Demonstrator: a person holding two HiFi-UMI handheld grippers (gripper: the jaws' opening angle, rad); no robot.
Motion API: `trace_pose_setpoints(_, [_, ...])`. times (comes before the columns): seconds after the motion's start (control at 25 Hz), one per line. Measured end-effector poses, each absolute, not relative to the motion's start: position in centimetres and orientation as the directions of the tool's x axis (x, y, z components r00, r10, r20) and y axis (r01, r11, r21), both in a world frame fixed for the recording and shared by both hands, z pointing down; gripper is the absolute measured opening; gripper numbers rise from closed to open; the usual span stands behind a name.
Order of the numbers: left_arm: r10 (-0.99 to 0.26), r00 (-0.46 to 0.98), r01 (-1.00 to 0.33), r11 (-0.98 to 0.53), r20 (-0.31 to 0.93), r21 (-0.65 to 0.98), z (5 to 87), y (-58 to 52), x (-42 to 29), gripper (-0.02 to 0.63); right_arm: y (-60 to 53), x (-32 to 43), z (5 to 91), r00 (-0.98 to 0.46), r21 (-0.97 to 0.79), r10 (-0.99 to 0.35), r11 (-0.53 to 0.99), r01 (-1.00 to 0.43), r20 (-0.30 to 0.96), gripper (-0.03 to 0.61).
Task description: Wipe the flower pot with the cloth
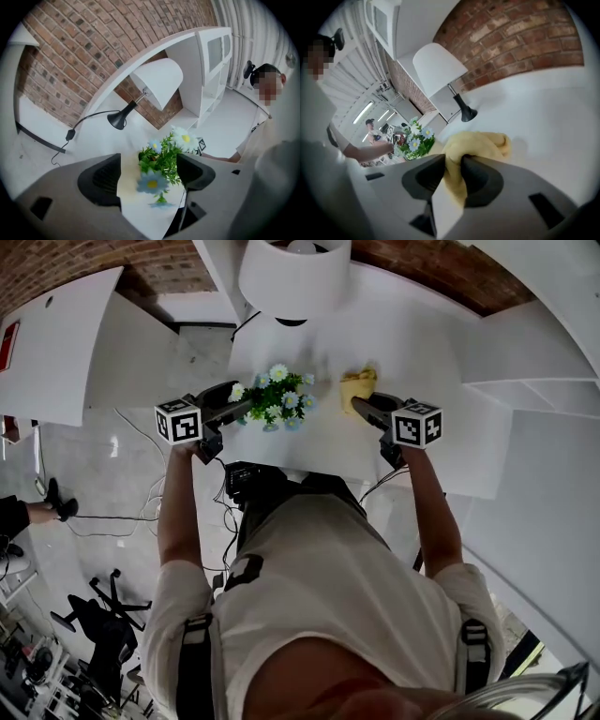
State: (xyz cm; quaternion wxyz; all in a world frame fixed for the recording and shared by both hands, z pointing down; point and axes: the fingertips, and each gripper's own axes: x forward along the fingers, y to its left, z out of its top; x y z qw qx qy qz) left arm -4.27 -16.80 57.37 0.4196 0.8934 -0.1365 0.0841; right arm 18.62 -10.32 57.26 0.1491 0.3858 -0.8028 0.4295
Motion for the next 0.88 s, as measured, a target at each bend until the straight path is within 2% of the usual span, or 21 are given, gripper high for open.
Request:
trace_pose_setpoints(0.04, [-0.202,0.942,-0.334,-0.612,0.267,0.717,56.9,-16.7,-4.9,0.354,-10.1,19.6,56.7,-0.641,-0.551,-0.509,0.339,-0.763,0.575,0.134])
trace_pose_setpoints(0.16, [-0.301,0.914,-0.405,-0.614,0.274,0.678,55.5,-16.7,-6.6,0.354,-9.8,21.8,57.9,-0.589,-0.498,-0.506,0.319,-0.806,0.63,0.31])
trace_pose_setpoints(0.24, [-0.376,0.885,-0.458,-0.602,0.274,0.654,54.9,-16.8,-7.3,0.354,-9.6,23.2,60.1,-0.521,-0.439,-0.488,0.281,-0.854,0.701,0.35])
trace_pose_setpoints(0.32, [-0.44,0.855,-0.504,-0.58,0.275,0.64,54.7,-16.1,-8.0,0.354,-9.2,24.2,61.3,-0.457,-0.384,-0.496,0.247,-0.89,0.739,0.357])
trace_pose_setpoints(0.56, [-0.536,0.801,-0.567,-0.537,0.266,0.625,53.6,-13.2,-9.9,0.354,-7.7,25.7,59.6,-0.37,-0.289,-0.534,0.231,-0.929,0.76,0.367])
trace_pose_setpoints(0.72, [-0.543,0.8,-0.574,-0.565,0.257,0.593,52.1,-12.5,-10.4,0.354,-8.5,22.9,54.7,-0.476,-0.454,-0.635,0.214,-0.865,0.608,0.365])
trace_pose_setpoints(0.76, [-0.541,0.801,-0.574,-0.578,0.254,0.58,51.6,-12.4,-10.4,0.354,-8.6,21.3,53.1,-0.535,-0.525,-0.648,0.236,-0.818,0.542,0.34])
trace_pose_setpoints(0.8, [-0.537,0.806,-0.572,-0.596,0.25,0.564,51.1,-12.3,-10.2,0.354,-8.5,19.4,51.6,-0.602,-0.596,-0.647,0.271,-0.756,0.469,0.252])
trace_pose_setpoints(0.84, [-0.529,0.813,-0.565,-0.617,0.243,0.548,50.5,-12.1,-10.0,0.353,-8.3,17.4,50.3,-0.664,-0.656,-0.632,0.308,-0.689,0.4,0.202])
trace_pose_setpoints(0.88, [-0.516,0.825,-0.55,-0.642,0.23,0.534,49.8,-11.9,-9.6,0.353,-7.9,15.5,49.2,-0.712,-0.696,-0.61,0.342,-0.632,0.347,0.187])
